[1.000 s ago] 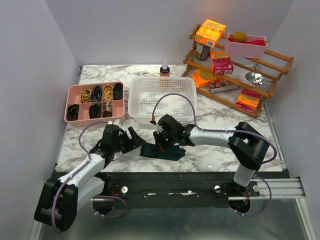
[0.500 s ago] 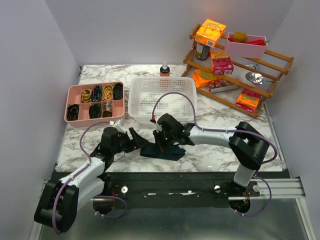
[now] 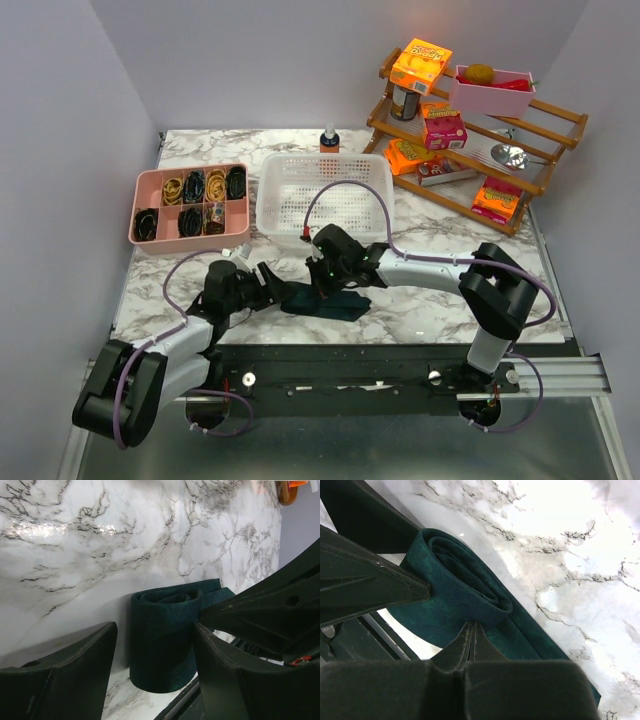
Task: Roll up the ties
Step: Roll the tie at the center of the board.
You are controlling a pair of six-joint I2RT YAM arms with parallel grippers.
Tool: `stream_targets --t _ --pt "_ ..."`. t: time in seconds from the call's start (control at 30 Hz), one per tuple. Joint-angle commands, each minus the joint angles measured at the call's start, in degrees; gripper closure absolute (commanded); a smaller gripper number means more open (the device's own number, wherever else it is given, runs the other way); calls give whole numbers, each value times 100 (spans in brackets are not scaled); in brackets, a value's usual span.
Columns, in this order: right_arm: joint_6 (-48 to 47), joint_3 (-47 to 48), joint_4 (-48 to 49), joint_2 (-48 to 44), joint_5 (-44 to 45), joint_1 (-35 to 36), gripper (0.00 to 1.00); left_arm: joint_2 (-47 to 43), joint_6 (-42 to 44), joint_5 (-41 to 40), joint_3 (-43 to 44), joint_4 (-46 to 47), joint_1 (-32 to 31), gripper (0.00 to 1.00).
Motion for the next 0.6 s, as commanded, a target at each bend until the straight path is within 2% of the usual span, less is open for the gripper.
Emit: stream_targets --t 0.0,0.17,0.4,0.57 --pt "7 10 -155 138 137 40 99 302 -93 372 -189 708 -6 31" --pt "24 -8 -163 164 93 48 99 566 -102 399 -251 1139 -164 31" --pt "33 -26 -155 138 58 40 99 1207 -102 364 -198 1649 -358 40" --pt "33 -43 -163 68 58 40 99 1304 -50 329 -75 1659 -375 57"
